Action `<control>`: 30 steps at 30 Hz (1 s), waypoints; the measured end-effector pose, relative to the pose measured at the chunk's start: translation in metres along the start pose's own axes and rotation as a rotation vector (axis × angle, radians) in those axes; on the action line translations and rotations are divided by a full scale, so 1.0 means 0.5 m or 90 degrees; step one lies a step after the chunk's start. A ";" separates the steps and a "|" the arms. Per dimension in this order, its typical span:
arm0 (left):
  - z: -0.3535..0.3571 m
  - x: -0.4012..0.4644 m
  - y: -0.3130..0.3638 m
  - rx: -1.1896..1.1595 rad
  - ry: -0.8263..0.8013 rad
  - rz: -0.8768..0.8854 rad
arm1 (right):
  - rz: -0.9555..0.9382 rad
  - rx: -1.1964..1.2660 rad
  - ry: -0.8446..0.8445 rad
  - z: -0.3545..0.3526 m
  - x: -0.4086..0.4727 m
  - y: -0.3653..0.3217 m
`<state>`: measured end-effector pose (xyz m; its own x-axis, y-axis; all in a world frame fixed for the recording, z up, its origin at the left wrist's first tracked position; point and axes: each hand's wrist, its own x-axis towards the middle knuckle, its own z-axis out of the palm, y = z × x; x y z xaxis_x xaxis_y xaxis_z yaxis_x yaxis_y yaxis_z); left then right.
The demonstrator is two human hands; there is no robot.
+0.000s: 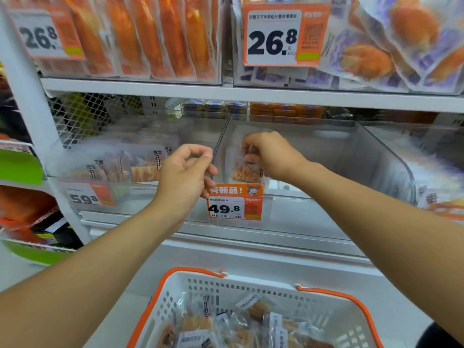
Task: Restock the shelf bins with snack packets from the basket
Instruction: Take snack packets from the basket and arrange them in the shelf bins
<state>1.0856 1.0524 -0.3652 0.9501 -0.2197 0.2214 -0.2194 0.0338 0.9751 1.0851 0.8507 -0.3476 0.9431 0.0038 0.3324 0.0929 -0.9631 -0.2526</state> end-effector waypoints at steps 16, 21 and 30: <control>0.005 -0.006 -0.013 0.112 -0.014 0.131 | 0.046 -0.128 0.089 -0.012 -0.023 0.026; -0.005 -0.017 -0.013 0.144 -0.051 0.170 | 0.027 -0.123 0.115 -0.025 -0.034 0.026; -0.024 -0.057 -0.031 0.509 -0.348 0.416 | -0.098 0.021 0.288 -0.049 -0.168 -0.057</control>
<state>1.0646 1.0700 -0.3866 0.4250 -0.7846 0.4513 -0.8937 -0.2845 0.3469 0.9952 0.8710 -0.3462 0.6848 0.0215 0.7284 0.2378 -0.9515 -0.1954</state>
